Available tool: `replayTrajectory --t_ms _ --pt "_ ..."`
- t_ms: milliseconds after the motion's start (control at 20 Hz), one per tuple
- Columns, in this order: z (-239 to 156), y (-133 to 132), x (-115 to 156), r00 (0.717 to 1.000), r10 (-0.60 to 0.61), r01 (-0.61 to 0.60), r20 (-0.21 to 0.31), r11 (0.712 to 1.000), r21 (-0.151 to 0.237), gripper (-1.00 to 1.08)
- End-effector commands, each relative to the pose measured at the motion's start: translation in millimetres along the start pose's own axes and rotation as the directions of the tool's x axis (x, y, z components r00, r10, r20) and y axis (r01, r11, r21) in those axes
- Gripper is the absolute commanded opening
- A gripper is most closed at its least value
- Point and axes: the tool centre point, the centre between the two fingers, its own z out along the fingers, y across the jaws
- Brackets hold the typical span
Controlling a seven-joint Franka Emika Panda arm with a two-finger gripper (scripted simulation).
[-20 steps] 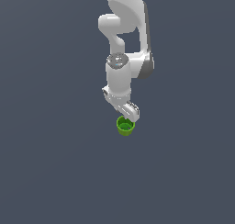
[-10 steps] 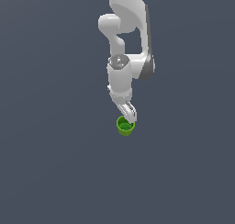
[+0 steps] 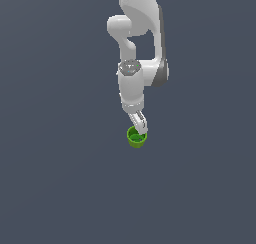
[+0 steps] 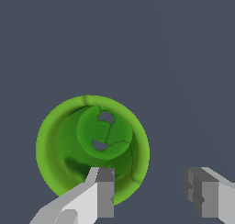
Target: Pick up the object and move it to a goal position.
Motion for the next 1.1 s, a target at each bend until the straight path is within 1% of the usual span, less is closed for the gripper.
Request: replayTrajectory --t_ms 0,700,750,1050 --pt "0.0 0.0 0.0 1.0 0.0 0.0 0.0 1.0 0.0 0.28" --pt "30.3 1.2 -0.4 1.0 0.006 -0.006 0.0 1.0 0.0 0.28" --pt "30.3 1.2 -0.4 1.0 0.006 -0.006 0.0 1.0 0.0 -1.0" --pt "30.3 1.2 -0.4 1.0 0.006 -0.006 0.0 1.0 0.0 -1.0"
